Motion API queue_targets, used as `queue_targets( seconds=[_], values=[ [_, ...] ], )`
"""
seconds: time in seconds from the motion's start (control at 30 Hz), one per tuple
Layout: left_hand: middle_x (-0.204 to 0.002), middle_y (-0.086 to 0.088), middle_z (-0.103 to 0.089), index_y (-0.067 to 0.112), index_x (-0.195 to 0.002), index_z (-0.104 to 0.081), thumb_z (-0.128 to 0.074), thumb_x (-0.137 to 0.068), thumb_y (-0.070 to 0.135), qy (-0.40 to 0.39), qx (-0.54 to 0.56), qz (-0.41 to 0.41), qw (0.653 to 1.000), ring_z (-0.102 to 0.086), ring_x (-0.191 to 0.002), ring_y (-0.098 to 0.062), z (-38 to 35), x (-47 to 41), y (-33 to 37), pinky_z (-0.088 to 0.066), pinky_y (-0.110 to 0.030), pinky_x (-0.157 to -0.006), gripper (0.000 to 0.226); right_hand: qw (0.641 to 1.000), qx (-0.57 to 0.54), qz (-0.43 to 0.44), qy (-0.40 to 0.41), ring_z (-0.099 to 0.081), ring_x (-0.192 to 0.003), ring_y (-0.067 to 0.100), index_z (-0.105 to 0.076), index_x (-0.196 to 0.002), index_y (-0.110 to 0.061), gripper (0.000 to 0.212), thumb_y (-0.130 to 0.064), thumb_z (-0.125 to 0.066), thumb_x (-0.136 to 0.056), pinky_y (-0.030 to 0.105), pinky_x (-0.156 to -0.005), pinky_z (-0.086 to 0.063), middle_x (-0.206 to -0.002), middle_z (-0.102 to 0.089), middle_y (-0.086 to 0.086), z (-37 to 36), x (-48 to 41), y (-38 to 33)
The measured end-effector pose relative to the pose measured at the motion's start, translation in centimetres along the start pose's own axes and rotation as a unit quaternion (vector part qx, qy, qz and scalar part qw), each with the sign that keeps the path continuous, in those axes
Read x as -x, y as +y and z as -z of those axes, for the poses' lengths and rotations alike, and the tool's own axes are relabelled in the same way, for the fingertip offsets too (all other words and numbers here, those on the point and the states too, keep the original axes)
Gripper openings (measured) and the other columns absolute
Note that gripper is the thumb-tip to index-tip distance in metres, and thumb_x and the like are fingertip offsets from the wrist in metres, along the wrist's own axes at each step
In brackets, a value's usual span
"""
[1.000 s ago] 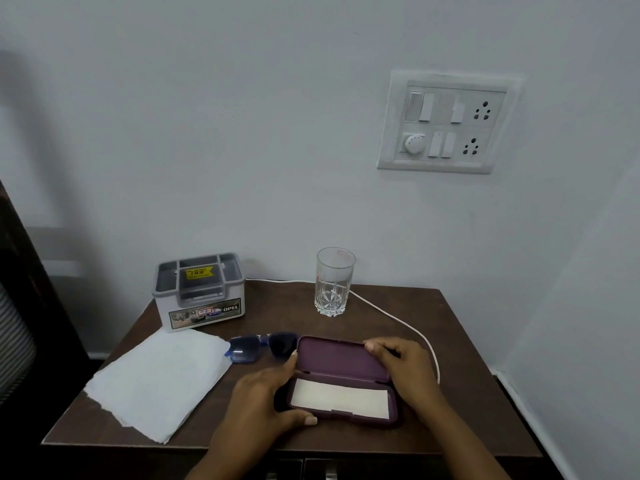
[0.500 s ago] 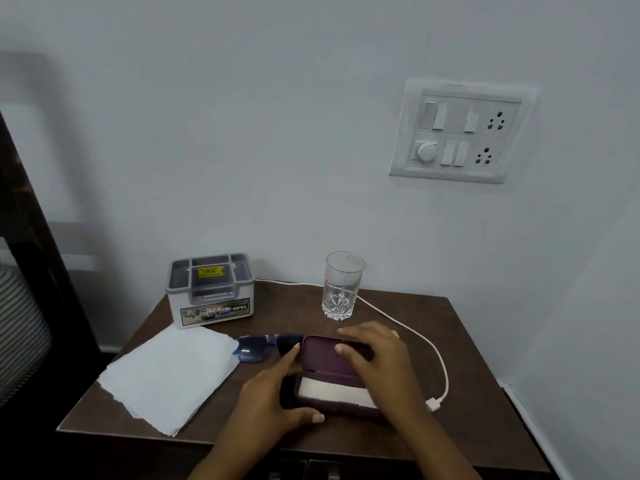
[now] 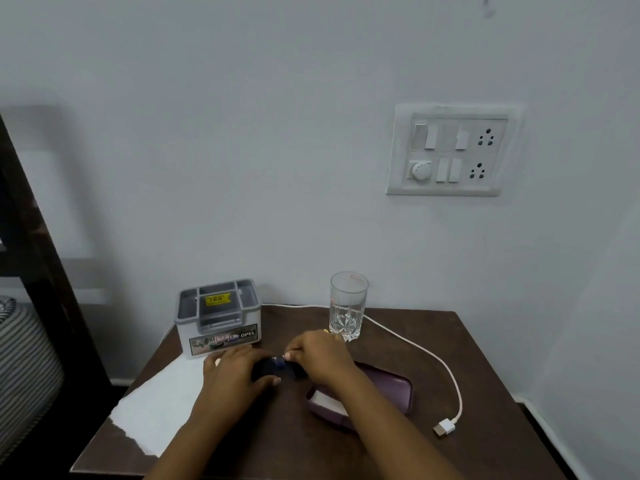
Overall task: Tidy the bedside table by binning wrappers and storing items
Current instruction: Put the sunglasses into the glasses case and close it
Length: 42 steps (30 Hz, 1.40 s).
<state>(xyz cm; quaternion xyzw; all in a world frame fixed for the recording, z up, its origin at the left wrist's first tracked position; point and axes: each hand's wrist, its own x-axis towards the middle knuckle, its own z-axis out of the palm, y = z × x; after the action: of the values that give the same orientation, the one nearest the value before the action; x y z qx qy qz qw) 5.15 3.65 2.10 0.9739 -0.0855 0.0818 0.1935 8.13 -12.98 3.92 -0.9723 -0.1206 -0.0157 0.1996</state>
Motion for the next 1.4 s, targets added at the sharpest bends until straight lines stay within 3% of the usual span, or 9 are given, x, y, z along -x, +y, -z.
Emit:
queue_targets(
  seconds=[0.17,0.27,0.37,0.5,0.67,0.77,1.07,1.2,1.4],
  values=[
    [-0.097,0.026,-0.063,0.049,-0.086,-0.061,-0.059,-0.085,0.045,0.070,0.057,-0.001,0.996,-0.051,-0.099,0.003,0.4,-0.4,0.3,-0.025,-0.033,-0.095,0.004,0.990,-0.138,0.013,-0.013,-0.063,-0.096,0.020,-0.073,-0.092,-0.018,0.017,-0.023,-0.058,-0.087,0.030,-0.087,-0.045,-0.092,-0.070,-0.002,0.9,0.5,0.0],
    [-0.082,0.017,-0.068,0.041,-0.080,-0.066,-0.058,-0.090,0.027,0.104,0.233,-0.029,0.966,-0.060,-0.081,0.000,1.1,-0.3,1.4,-0.048,-0.029,-0.079,0.019,0.976,-0.213,0.024,0.031,-0.059,-0.082,0.008,-0.073,-0.090,-0.014,0.016,-0.019,-0.058,-0.089,0.025,-0.082,-0.045,-0.082,-0.062,-0.009,3.1,2.5,0.4],
    [-0.088,0.020,-0.071,0.030,-0.085,-0.072,-0.056,-0.091,0.016,0.061,0.372,-0.039,0.926,-0.063,-0.084,0.005,1.8,0.0,4.6,-0.047,-0.011,-0.072,0.021,0.964,-0.246,-0.007,0.101,-0.061,-0.079,0.003,-0.074,-0.086,-0.018,0.014,-0.021,-0.062,-0.088,0.015,-0.076,-0.044,-0.079,-0.066,-0.011,4.6,5.6,2.3],
    [-0.088,0.007,-0.076,0.026,-0.084,-0.076,-0.061,-0.088,0.010,-0.066,0.463,-0.008,0.884,-0.069,-0.089,-0.008,0.0,0.4,7.4,-0.052,-0.024,-0.083,0.022,0.959,-0.243,-0.067,0.131,-0.061,-0.074,-0.004,-0.075,-0.080,-0.021,0.011,-0.021,-0.066,-0.085,0.007,-0.064,-0.042,-0.076,-0.070,-0.012,4.7,9.9,5.5],
    [-0.083,0.017,-0.074,0.046,-0.074,-0.074,-0.066,-0.085,0.014,-0.093,0.404,-0.036,0.909,-0.069,-0.083,0.000,-1.5,1.3,7.3,-0.051,-0.016,-0.078,0.035,0.952,-0.252,-0.086,0.150,-0.063,-0.077,-0.001,-0.074,-0.072,-0.022,0.015,-0.016,-0.067,-0.084,0.008,-0.063,-0.042,-0.070,-0.069,-0.013,2.8,12.2,6.7],
    [-0.083,0.019,-0.073,0.042,-0.075,-0.074,-0.068,-0.083,0.015,-0.072,0.379,-0.050,0.921,-0.067,-0.082,0.001,-1.8,1.6,6.9,-0.049,-0.012,-0.073,0.028,0.953,-0.244,-0.070,0.167,-0.062,-0.074,-0.003,-0.070,-0.068,-0.030,0.022,-0.015,-0.067,-0.084,0.008,-0.064,-0.041,-0.064,-0.065,-0.023,1.5,12.6,6.8],
    [-0.089,0.024,-0.066,0.039,-0.068,-0.073,-0.071,-0.081,0.014,-0.016,0.323,-0.106,0.940,-0.062,-0.087,0.002,-2.9,2.4,6.6,-0.043,-0.008,-0.074,0.029,0.956,-0.228,-0.018,0.183,-0.061,-0.085,0.000,-0.074,-0.080,-0.028,0.009,-0.030,-0.066,-0.083,0.015,-0.080,-0.043,-0.081,-0.069,-0.016,0.2,13.4,7.8],
    [-0.094,0.022,-0.063,0.027,-0.077,-0.073,-0.067,-0.085,0.018,-0.008,0.288,-0.111,0.951,-0.060,-0.087,-0.002,-3.0,3.0,6.4,-0.042,-0.011,-0.072,0.013,0.958,-0.214,0.004,0.193,-0.060,-0.087,-0.004,-0.072,-0.083,-0.030,0.019,-0.041,-0.057,-0.083,0.006,-0.081,-0.033,-0.084,-0.069,-0.019,0.0,13.9,7.6],
    [-0.101,0.032,-0.058,0.042,-0.078,-0.065,-0.060,-0.084,0.033,0.005,0.256,-0.131,0.958,-0.054,-0.091,0.007,-3.4,3.7,6.3,-0.037,-0.005,-0.074,0.011,0.955,-0.200,0.013,0.216,-0.057,-0.089,-0.005,-0.070,-0.085,-0.028,0.014,-0.032,-0.056,-0.085,0.006,-0.082,-0.033,-0.086,-0.065,-0.017,-0.6,13.8,7.6]
  ],
)
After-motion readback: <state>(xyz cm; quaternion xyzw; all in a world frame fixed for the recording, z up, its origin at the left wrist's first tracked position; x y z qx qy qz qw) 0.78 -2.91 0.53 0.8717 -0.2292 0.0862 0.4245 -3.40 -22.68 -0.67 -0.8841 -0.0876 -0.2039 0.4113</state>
